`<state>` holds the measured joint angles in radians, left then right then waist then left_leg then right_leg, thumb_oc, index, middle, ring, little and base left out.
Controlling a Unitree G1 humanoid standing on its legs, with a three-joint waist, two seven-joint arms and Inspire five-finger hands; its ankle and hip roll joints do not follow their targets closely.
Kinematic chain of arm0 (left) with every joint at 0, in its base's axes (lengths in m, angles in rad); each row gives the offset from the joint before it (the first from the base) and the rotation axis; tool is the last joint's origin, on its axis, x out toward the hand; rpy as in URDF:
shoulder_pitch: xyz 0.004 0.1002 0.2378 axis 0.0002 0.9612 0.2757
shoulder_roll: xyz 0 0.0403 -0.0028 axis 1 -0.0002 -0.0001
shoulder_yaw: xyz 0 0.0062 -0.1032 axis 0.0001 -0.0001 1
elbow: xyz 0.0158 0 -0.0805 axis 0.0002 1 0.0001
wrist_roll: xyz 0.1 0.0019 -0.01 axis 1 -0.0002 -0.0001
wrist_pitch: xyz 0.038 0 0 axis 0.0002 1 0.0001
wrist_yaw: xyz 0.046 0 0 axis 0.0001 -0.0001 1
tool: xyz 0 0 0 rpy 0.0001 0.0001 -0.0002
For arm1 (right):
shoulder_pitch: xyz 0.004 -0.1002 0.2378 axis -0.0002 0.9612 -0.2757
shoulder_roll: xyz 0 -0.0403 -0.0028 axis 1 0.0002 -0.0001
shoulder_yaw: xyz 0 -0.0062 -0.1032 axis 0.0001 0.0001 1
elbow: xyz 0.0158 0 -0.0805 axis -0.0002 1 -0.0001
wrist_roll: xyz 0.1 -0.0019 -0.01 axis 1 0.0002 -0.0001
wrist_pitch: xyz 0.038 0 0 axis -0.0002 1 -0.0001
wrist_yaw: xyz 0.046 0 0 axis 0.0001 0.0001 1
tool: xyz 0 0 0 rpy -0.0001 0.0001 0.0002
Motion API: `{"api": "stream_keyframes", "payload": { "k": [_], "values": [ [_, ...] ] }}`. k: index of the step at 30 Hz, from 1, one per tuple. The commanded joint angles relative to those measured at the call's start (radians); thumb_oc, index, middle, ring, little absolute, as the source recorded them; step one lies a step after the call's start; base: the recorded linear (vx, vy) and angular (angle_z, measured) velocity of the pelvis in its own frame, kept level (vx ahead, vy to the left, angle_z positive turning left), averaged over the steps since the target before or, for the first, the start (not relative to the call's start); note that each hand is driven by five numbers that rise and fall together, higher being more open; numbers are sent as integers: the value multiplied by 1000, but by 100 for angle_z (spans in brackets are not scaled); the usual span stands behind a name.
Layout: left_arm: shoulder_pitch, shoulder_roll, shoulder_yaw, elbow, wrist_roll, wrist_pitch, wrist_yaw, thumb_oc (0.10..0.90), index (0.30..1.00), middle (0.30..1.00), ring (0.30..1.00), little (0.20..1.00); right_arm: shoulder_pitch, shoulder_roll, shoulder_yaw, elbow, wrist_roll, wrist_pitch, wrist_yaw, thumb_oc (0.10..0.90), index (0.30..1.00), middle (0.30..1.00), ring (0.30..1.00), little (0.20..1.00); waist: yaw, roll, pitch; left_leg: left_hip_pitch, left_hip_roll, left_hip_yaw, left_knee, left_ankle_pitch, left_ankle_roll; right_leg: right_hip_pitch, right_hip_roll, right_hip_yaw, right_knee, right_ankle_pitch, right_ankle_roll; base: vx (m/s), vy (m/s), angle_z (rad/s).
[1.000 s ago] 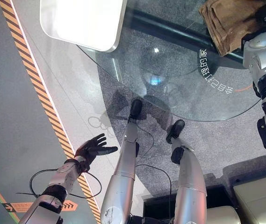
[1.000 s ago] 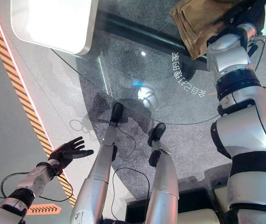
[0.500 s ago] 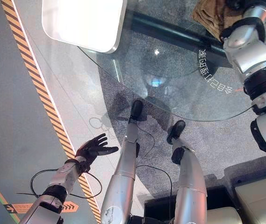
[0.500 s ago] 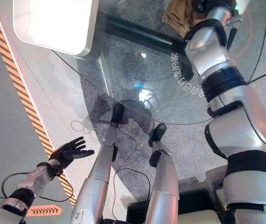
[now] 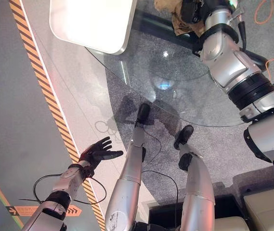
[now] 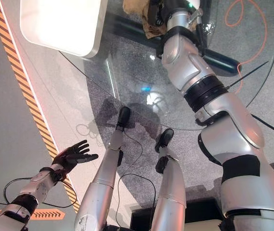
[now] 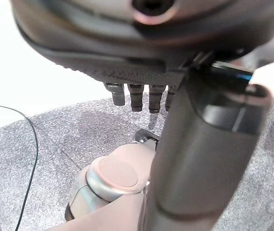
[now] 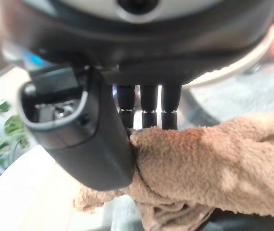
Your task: Wipe the table with a cloth and put it in the basket.
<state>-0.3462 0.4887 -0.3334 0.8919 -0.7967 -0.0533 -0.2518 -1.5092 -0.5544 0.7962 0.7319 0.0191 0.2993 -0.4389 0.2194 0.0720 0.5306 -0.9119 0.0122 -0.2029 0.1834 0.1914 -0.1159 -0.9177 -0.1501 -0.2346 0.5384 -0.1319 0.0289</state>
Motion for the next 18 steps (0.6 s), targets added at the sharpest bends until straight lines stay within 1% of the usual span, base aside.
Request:
{"api": "stream_keyframes", "payload": {
  "k": [1, 6, 8, 12, 14, 18],
  "values": [
    [54, -19, -6, 42, 44, -12, 7, 800, 900, 900, 900, 900, -20, 35, 40, -134, -43, -58, 22, 100, 300, 300, 300, 200, 16, -3, -11, 28, -101, 81, 124, -147, 115, 83, 45, 9, -234, 144, 33, 0, 0, 0],
    [42, -24, 0, 33, 37, -22, 38, 800, 900, 900, 900, 900, 16, 64, 34, -184, -56, -51, 84, 100, 300, 300, 300, 200, 14, -1, -11, 23, -103, 81, 126, -144, 114, 76, 46, 12, -228, 143, 32, 0, 0, 0],
    [36, -22, 4, 32, 36, -22, 46, 800, 900, 900, 900, 900, 26, 68, 30, -198, -56, -48, 92, 100, 300, 300, 300, 200, 13, -2, -11, 24, -104, 81, 126, -143, 115, 76, 47, 14, -228, 144, 32, 0, 0, 0],
    [21, -21, 15, 23, 10, -51, 87, 800, 900, 900, 900, 900, 46, 83, 23, -210, -55, -45, 101, 100, 300, 300, 300, 200, 10, -3, -11, 23, -103, 81, 129, -141, 113, 73, 50, 18, -220, 141, 30, 0, 0, 0],
    [10, -17, 29, 14, -31, -71, 112, 800, 900, 900, 900, 900, 54, 89, 19, -211, -46, -41, 100, 100, 300, 300, 300, 200, 9, -5, -11, 25, -102, 81, 129, -141, 112, 75, 53, 20, -218, 139, 28, 0, 0, 0],
    [-23, -9, 69, -18, -90, -124, 178, 800, 900, 900, 900, 900, 79, 89, 1, -205, -23, -53, 86, 100, 300, 300, 300, 200, 6, -12, -11, 25, -102, 79, 127, -140, 112, 72, 56, 21, -215, 138, 28, 2, -47, 1]
  ]
}}
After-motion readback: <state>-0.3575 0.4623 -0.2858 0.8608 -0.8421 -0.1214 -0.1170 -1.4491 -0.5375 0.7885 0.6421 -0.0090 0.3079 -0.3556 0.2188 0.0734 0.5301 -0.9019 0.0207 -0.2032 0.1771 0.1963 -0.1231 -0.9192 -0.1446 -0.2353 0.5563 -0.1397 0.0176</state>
